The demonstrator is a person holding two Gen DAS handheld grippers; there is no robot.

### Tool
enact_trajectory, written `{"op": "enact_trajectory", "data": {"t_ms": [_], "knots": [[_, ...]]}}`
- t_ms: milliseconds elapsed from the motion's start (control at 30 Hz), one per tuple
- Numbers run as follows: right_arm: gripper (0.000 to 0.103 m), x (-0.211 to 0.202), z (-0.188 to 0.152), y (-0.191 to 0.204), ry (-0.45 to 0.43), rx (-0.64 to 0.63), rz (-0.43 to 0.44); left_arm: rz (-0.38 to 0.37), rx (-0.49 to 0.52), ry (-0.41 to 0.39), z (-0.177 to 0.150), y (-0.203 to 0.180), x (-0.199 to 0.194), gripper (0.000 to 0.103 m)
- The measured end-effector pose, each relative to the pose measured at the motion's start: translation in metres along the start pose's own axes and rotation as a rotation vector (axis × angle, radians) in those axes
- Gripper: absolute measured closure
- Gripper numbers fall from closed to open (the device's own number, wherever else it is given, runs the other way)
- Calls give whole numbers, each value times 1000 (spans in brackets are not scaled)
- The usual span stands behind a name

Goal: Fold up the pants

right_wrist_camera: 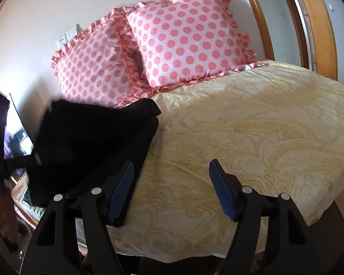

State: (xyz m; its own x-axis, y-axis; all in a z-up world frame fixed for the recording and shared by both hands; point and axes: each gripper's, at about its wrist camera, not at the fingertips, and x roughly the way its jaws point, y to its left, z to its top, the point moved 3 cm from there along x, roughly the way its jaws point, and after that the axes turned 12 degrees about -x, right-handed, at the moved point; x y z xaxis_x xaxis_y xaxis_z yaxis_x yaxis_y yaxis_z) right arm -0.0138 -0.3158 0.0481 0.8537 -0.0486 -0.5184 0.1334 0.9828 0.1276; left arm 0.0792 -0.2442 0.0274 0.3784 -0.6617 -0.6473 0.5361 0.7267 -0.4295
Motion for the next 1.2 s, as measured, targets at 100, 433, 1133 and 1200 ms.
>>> {"op": "enact_trajectory", "data": {"t_ms": [100, 433, 1133, 1200], "knots": [[33, -3, 0, -4, -5, 7, -27, -4, -24, 20, -10, 8, 12, 94], [33, -32, 38, 0, -138, -47, -72, -106, -10, -93, -13, 12, -62, 17], [33, 54, 1, 109, 130, -342, 71, 393, -216, -180, -43, 146, -70, 5], [33, 50, -5, 113, 122, -365, 45, 393, -220, -200, -49, 145, -73, 6]]}}
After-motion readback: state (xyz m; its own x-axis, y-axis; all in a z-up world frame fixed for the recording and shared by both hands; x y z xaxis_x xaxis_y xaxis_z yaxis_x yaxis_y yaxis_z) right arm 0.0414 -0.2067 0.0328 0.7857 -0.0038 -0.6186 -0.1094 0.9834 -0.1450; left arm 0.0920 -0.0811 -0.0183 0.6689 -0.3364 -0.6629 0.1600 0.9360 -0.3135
